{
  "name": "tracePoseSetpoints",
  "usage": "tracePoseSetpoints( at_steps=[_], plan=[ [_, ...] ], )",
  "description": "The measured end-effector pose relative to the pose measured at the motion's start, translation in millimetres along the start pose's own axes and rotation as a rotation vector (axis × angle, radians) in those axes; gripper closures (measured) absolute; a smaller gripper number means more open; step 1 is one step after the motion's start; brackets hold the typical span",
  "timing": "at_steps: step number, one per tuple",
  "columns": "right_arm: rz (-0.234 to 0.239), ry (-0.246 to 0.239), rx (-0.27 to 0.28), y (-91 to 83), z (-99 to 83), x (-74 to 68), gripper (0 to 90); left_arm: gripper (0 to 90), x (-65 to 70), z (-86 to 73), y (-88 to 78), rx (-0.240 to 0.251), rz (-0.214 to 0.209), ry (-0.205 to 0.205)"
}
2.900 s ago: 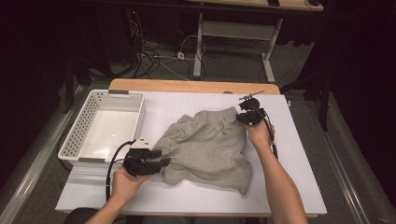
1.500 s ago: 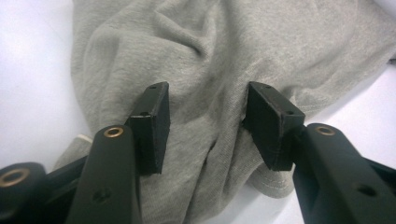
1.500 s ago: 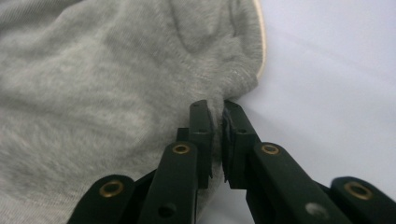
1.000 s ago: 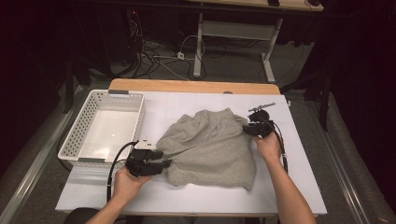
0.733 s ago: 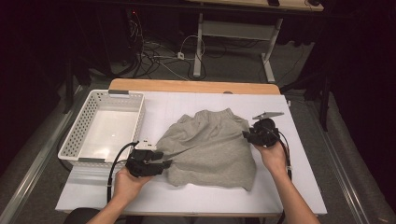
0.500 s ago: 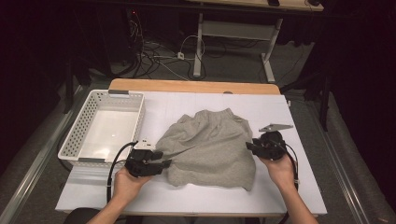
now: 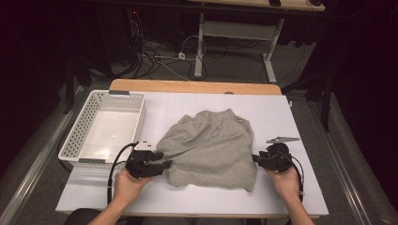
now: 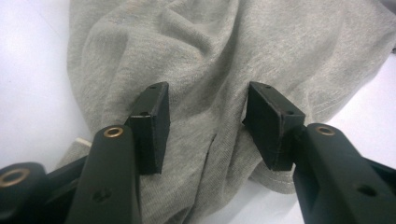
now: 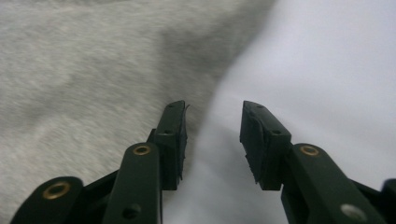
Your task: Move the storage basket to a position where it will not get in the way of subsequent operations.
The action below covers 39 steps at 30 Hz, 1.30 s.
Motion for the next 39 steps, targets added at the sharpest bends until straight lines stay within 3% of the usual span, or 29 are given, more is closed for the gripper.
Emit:
tracePoseSetpoints(
  at_steps=[2,8,10,12,14,18,22,25,28,33,39],
  plan=[
    [0.010,-0.032,-0.006,4.8,3.0,-11.0,57.8,48.4,-1.0,0.1,-0.3,0.000,0.006,-0.002],
    [-0.033,-0.128,-0.038,16.1,4.0,-28.5,57.1,48.4,-0.1,0.0,1.4,-0.003,0.000,-0.003],
    [-0.024,-0.129,-0.039,16.0,4.0,-28.7,63.9,48.4,1.0,-0.4,2.5,-0.005,0.000,-0.001],
    [-0.003,-0.142,-0.042,15.3,3.6,-29.1,77.3,48.4,1.5,-0.6,3.6,-0.014,0.007,0.004],
    [0.003,-0.166,-0.053,14.4,4.0,-29.6,82.8,48.4,1.8,-0.5,5.3,-0.018,-0.001,0.007],
    [-0.012,-0.160,-0.050,7.6,5.9,-23.4,85.0,48.4,1.7,-0.6,5.2,-0.019,-0.005,0.009],
    [-0.053,-0.110,0.010,-10.9,7.6,-2.8,85.1,48.4,1.2,-0.6,6.5,-0.024,-0.010,0.006],
    [-0.095,-0.086,-0.007,-12.8,1.2,11.1,85.1,48.4,3.1,-0.6,8.7,-0.034,-0.011,0.013],
    [-0.070,-0.077,-0.015,-9.3,-3.2,12.9,81.7,48.4,4.2,-1.0,8.3,-0.034,-0.006,0.013],
    [-0.045,-0.098,0.061,-23.9,-1.3,-6.8,73.7,48.4,3.0,-1.3,7.8,-0.037,-0.006,0.011],
    [0.030,-0.175,0.076,-31.0,-7.2,-42.3,70.3,48.4,2.8,-1.1,5.7,-0.027,-0.005,0.011]
  ],
)
Point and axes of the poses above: each handheld gripper's, and its own axes: y roughly forward along the jaws, z roughly out of its top, x roughly to its right, the point moved 3 cm from there along y, roughly forward along the jaws, and after that the axes turned 1 degree about -x, right-handed, at the moved point
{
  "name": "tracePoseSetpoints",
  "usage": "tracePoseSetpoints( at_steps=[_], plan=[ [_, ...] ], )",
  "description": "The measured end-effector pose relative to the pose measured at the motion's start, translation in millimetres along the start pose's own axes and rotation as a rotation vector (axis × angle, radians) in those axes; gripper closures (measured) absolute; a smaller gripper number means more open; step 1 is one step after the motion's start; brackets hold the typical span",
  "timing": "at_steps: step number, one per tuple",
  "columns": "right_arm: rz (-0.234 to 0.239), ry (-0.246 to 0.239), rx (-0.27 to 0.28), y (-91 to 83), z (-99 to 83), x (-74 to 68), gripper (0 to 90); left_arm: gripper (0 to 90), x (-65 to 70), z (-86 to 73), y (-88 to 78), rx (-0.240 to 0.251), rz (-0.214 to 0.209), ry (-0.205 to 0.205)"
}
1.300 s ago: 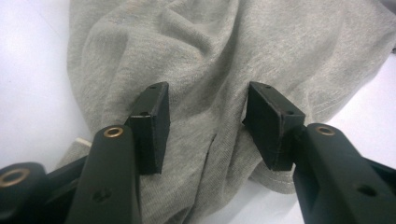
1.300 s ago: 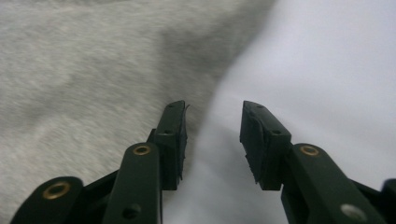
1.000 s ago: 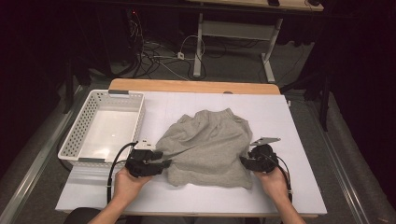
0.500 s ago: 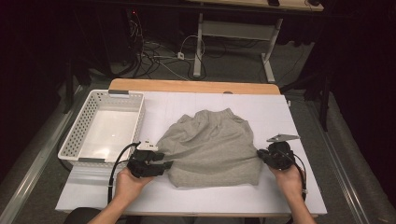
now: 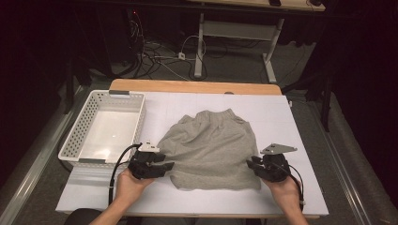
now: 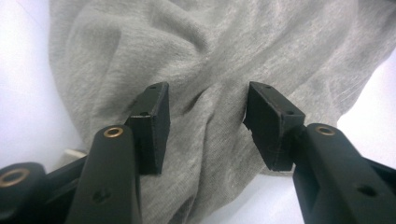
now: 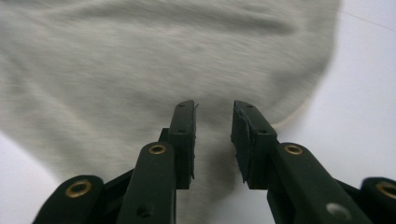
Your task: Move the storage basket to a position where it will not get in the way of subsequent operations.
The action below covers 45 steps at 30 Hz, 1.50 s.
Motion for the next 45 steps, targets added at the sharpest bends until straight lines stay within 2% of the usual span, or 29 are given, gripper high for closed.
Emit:
tracePoseSetpoints(
  at_steps=[5,11,16,23,26,31,33,35,37,40,43,45],
  plan=[
    [0.030,-0.032,0.010,-1.2,-0.2,-15.7,69.1,48.4,-0.9,-0.8,-5.4,0.017,0.002,-0.005],
    [0.060,-0.048,-0.027,11.6,-2.7,-23.3,68.2,47.8,7.1,-2.8,-1.2,-0.012,-0.013,0.015],
    [0.063,-0.061,-0.053,19.5,-5.1,-22.3,66.8,47.3,9.9,-4.3,5.3,-0.042,-0.014,0.025],
    [0.052,-0.028,-0.098,29.0,-10.3,-10.1,63.6,45.5,10.2,-4.5,21.5,-0.093,0.005,0.036],
    [0.052,-0.033,-0.105,31.2,-10.4,-9.7,62.1,45.5,9.5,-4.2,26.3,-0.100,0.005,0.033],
    [0.037,-0.069,-0.111,33.2,-9.6,-12.2,62.7,46.5,11.5,-2.9,31.4,-0.097,0.009,0.050],
    [0.042,-0.055,-0.110,33.8,-9.4,-12.3,64.9,54.0,12.9,-2.5,33.7,-0.100,0.036,0.107],
    [0.043,-0.064,-0.112,34.1,-8.6,-11.8,72.2,61.6,13.6,-1.0,34.6,-0.107,0.042,0.136],
    [0.049,-0.077,-0.118,34.7,-7.5,-11.2,79.1,70.9,14.3,0.4,36.0,-0.110,0.020,0.130],
    [0.048,-0.092,-0.127,35.4,-6.1,-9.6,87.0,78.5,15.2,3.2,35.5,-0.129,0.003,0.125],
    [0.053,-0.093,-0.130,33.8,-4.6,-8.7,89.7,80.5,15.6,5.6,32.5,-0.128,-0.021,0.125],
    [0.046,-0.091,-0.103,28.9,-2.2,-7.4,90.0,80.7,16.0,9.6,26.5,-0.100,-0.038,0.124]
  ],
)
Point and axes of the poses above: each handheld gripper's, and its own axes: y roughly forward along the jaws, z roughly out of its top, x roughly to its right, the point moved 3 cm from there along y, roughly forward along the jaws, and after that the axes turned 1 degree about -x, right-handed, at the moved point
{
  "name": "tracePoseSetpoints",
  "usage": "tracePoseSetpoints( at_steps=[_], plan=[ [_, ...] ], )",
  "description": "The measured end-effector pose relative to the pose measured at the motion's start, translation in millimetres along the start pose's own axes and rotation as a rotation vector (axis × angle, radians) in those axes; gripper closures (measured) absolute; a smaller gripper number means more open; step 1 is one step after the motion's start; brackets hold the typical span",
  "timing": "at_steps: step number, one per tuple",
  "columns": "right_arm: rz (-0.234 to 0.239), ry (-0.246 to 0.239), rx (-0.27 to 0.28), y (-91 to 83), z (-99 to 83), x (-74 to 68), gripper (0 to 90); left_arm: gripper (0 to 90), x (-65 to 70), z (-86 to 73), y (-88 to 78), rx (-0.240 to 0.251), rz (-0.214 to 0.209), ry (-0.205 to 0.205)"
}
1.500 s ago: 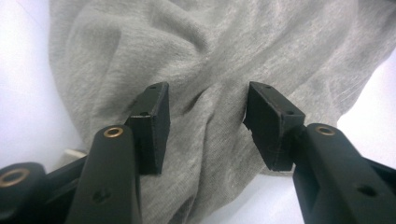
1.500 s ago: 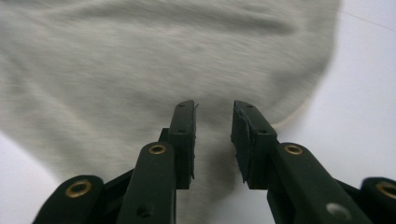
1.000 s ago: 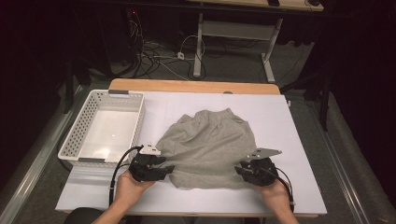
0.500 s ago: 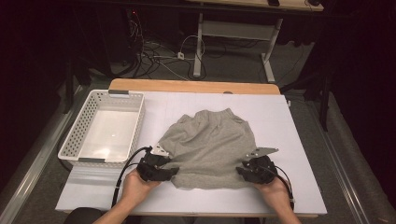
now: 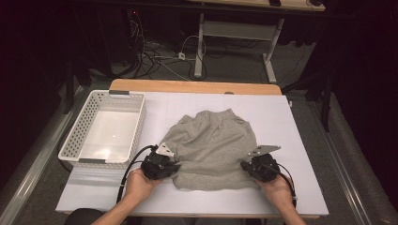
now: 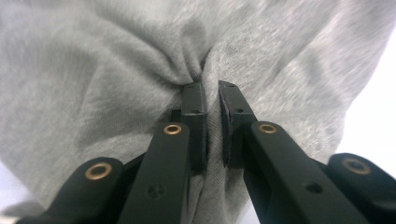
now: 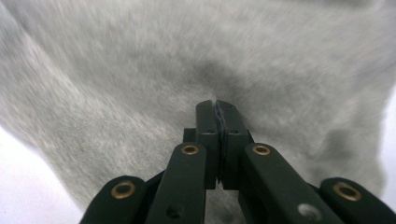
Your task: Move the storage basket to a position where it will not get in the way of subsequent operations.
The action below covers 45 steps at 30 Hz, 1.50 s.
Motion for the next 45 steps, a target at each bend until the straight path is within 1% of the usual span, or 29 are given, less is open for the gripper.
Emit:
tracePoseSetpoints(
  at_steps=[1,3,5,6,9,11,12,13,16,18,20,22,23,24,25,27,29,30,31,34,35,37,39,41,44,45],
  plan=[
    [-0.001,0.005,0.024,-4.0,1.7,2.5,90.0,80.7,0.1,2.2,-4.4,0.022,-0.011,-0.005],
    [0.001,0.038,0.069,-12.7,4.6,9.1,90.0,80.7,-0.1,6.9,-13.8,0.065,-0.033,-0.017],
    [-0.002,0.062,0.100,-18.4,5.8,15.7,90.0,80.6,-1.0,11.4,-21.5,0.097,-0.043,-0.026],
    [0.000,0.077,0.107,-20.2,5.8,18.0,90.0,80.5,-1.9,13.5,-24.0,0.107,-0.040,-0.025],
    [-0.003,0.096,0.118,-22.4,6.5,22.4,90.0,80.4,-6.7,20.7,-27.0,0.128,-0.028,-0.038],
    [-0.016,0.097,0.126,-21.6,8.5,24.4,90.0,80.4,-10.9,25.9,-26.2,0.134,-0.014,-0.047],
    [-0.023,0.091,0.121,-21.1,9.6,25.9,90.0,80.3,-13.0,28.3,-25.0,0.137,-0.010,-0.053],
    [-0.034,0.092,0.119,-19.3,10.6,27.1,90.0,80.3,-15.3,30.4,-23.3,0.136,-0.004,-0.056],
    [-0.051,0.090,0.093,-11.7,11.2,32.4,90.0,80.2,-22.2,33.9,-14.1,0.111,0.022,-0.061],
    [-0.062,0.090,0.071,-6.4,11.5,36.4,90.0,80.1,-25.9,34.2,-4.4,0.078,0.036,-0.063],
    [-0.068,0.098,0.056,-0.6,11.8,39.8,89.9,79.8,-28.3,32.5,7.4,0.025,0.041,-0.061],
    [-0.066,0.100,0.036,5.3,11.3,42.2,89.1,79.7,-28.6,30.4,18.4,-0.015,0.055,-0.045],
    [-0.060,0.107,0.023,7.7,10.5,41.9,88.7,79.6,-28.1,30.0,21.9,-0.022,0.060,-0.039],
    [-0.060,0.105,0.021,8.9,9.6,41.1,87.4,79.6,-27.6,30.3,23.2,-0.019,0.064,-0.038],
    [-0.064,0.102,0.024,8.1,9.3,40.5,84.2,79.6,-27.7,30.7,22.7,-0.018,0.062,-0.040],
    [-0.054,0.122,0.048,2.4,8.9,39.0,79.3,79.6,-28.3,29.7,20.8,-0.012,0.057,-0.047],
    [-0.039,0.136,0.077,-5.8,6.6,36.4,76.9,79.4,-28.4,28.4,18.3,-0.008,0.055,-0.050],
    [-0.034,0.135,0.086,-10.3,4.5,35.0,75.8,79.4,-28.1,28.1,17.0,-0.005,0.055,-0.049],
    [-0.029,0.136,0.092,-14.7,1.9,33.5,74.9,79.4,-27.7,27.9,15.2,-0.006,0.061,-0.048],
    [-0.025,0.138,0.100,-26.3,-6.4,29.4,73.6,79.5,-26.4,28.0,12.9,-0.002,0.055,-0.042],
    [-0.025,0.130,0.103,-29.0,-8.9,27.7,73.1,79.5,-26.2,27.9,12.4,0.001,0.054,-0.044],
    [-0.019,0.120,0.088,-32.8,-14.2,22.3,71.5,79.6,-26.3,27.8,11.8,0.003,0.053,-0.045],
    [-0.025,0.107,0.064,-34.5,-20.7,16.6,68.8,79.6,-26.7,28.0,9.5,0.011,0.052,-0.048],
    [-0.031,0.103,0.057,-34.7,-22.7,15.9,68.0,79.6,-26.8,28.0,8.4,0.015,0.052,-0.050],
    [-0.054,0.128,0.044,-38.7,-30.2,17.9,64.9,79.7,-27.0,27.8,6.2,0.019,0.053,-0.048],
    [-0.063,0.146,0.033,-38.3,-34.7,21.3,63.1,79.7,-26.5,28.1,5.2,0.025,0.055,-0.047]
  ],
)
Point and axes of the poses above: each handheld gripper's, and its own axes: y roughly forward along the jaws, z roughly out of its top, x roughly to its right, the point moved 3 cm from there along y, roughly forward along the jaws, and after that the axes turned 1 degree about -x, right-handed, at the moved point
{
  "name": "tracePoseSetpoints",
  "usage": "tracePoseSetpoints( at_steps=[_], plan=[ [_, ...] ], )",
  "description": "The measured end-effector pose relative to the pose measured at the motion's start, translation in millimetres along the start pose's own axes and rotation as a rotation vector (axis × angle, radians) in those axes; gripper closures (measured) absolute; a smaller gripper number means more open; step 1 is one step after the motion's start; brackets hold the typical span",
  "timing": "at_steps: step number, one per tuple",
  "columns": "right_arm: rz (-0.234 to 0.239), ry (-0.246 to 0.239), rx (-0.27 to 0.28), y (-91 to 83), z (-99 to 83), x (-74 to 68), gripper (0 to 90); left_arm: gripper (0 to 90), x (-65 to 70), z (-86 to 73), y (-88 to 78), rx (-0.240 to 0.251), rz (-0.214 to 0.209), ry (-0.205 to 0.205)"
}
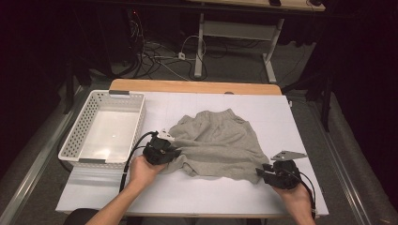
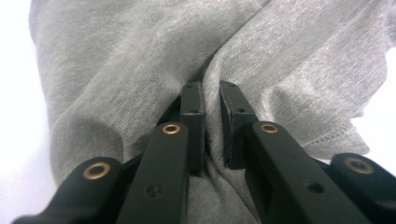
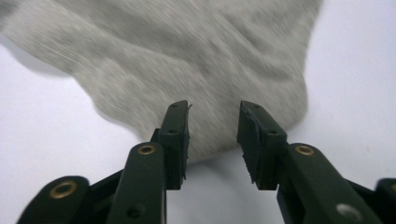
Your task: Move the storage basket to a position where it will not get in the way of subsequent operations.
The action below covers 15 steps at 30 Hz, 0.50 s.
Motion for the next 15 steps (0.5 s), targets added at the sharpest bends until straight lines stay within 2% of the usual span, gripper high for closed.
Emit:
tracePoseSetpoints(
  at_steps=[4,8,10,12,14,15],
  plan=[
    [-0.027,0.020,-0.029,8.6,-1.5,6.5,58.9,79.7,-0.4,0.4,-0.9,0.004,0.000,0.001],
    [-0.034,0.013,-0.050,17.5,1.8,8.5,59.7,79.7,-0.5,0.9,-1.5,0.006,0.000,0.003],
    [-0.033,0.003,-0.071,23.6,4.5,9.5,63.8,79.8,-1.1,1.3,-2.2,0.008,0.000,0.002],
    [-0.022,0.000,-0.071,25.1,8.0,10.8,73.5,79.8,-1.2,1.7,-2.5,0.012,-0.001,-0.002],
    [-0.019,-0.041,-0.082,24.5,10.7,11.4,88.5,80.3,-1.4,2.5,-3.0,0.010,-0.005,-0.007],
    [-0.019,-0.041,-0.082,24.5,10.7,11.4,88.5,80.3,-1.2,3.2,-3.7,0.009,-0.007,-0.009]
  ],
)
Point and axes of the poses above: each handheld gripper's, and its own axes: y roughly forward along the jaws, z roughly out of its top, x roughly to its right, the point moved 3 cm from there along y, roughly forward along the jaws, and after that the axes turned 1 degree about -x, right-handed, at the moved point
